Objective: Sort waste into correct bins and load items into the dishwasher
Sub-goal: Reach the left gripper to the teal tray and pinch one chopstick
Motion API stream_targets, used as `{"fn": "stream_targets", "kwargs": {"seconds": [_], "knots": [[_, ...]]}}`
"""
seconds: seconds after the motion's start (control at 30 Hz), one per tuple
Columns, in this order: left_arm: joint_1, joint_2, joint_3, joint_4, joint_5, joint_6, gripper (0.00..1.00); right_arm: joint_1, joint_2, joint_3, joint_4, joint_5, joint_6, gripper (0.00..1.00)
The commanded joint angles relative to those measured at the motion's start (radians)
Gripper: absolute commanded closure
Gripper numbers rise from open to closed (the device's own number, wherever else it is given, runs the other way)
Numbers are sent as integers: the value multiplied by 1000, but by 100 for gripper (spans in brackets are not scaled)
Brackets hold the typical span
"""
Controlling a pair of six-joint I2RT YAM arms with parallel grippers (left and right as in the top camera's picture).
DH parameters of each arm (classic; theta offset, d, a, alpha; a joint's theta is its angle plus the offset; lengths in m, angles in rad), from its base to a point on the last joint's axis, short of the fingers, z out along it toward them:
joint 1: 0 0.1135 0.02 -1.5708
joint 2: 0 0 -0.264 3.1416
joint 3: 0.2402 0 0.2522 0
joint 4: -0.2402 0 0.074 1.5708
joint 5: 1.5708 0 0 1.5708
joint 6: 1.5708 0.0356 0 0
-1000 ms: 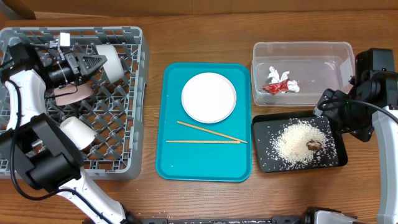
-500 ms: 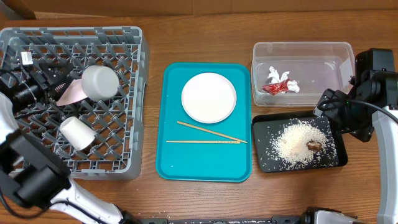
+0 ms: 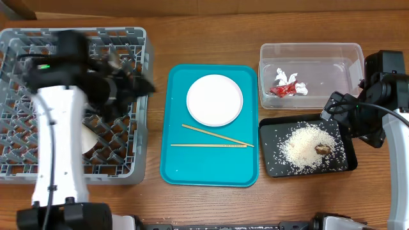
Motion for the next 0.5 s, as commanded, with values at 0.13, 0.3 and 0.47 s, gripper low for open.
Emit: {"fn": "stream_targets", "kwargs": {"seconds": [0.13,0.3,0.47], "knots": [[-403,0,-290,293,-101,-522,0,3,-4,5,0,9,1,2],[-620,1,-506,527,-185,-769,0,3,-4,5,1,9,1,2],[-731,1,-640,692,-295,-902,4,3,-4,5,0,8,1,2]]}}
